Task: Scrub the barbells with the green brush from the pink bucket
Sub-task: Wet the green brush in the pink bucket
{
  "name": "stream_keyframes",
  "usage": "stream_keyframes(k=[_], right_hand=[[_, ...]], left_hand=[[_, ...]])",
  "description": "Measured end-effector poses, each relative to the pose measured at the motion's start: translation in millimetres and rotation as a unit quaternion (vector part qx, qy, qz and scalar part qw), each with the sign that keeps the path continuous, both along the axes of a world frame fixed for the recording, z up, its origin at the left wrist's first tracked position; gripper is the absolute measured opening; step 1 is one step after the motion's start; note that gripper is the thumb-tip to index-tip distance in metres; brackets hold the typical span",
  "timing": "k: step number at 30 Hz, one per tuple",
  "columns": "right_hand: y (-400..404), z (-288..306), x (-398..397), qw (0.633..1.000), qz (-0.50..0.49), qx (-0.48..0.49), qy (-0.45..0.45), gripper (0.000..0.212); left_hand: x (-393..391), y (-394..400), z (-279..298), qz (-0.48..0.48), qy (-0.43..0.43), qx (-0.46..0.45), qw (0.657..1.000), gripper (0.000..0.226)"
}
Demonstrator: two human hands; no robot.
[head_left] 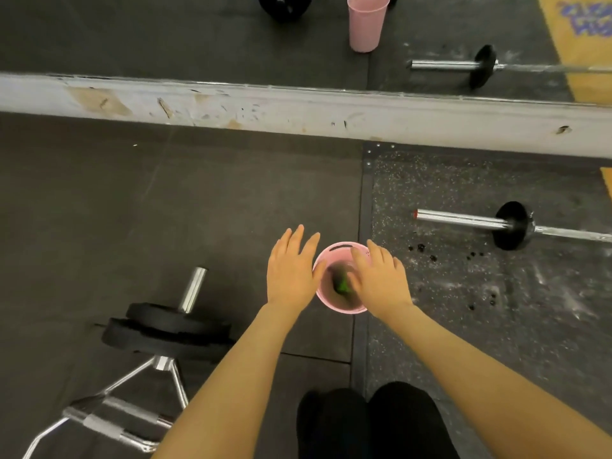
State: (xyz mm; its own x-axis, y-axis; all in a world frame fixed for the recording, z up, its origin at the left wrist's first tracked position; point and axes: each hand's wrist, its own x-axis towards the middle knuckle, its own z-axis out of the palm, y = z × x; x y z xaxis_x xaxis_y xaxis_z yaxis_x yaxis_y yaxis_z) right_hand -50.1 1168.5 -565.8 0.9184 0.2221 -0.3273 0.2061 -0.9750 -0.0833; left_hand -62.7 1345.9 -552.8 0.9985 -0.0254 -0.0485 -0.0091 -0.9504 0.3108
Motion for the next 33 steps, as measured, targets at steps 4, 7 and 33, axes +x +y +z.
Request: stream_keyframes(k=[4, 7, 33], right_hand=[[0.0, -97.4, 6.1, 1.0, -0.007, 0.021, -0.011, 0.052], [0.1, -169.8, 16.8, 1.0, -0.002, 0.011, -0.007, 0.052], [-0.5, -387.9, 82.8, 0.982, 0.14, 0.024, 0.123, 0.094]], left_hand=[[5.1, 0.5, -91.1, -0.002, 0.004, 0.004, 1.0, 0.053], [11.5, 0.8, -160.9, -0.007, 0.002, 0.009, 1.0, 0.053], [52.1, -14.4, -354.9, -0.044, -0.067, 0.007, 0.997, 0.049]])
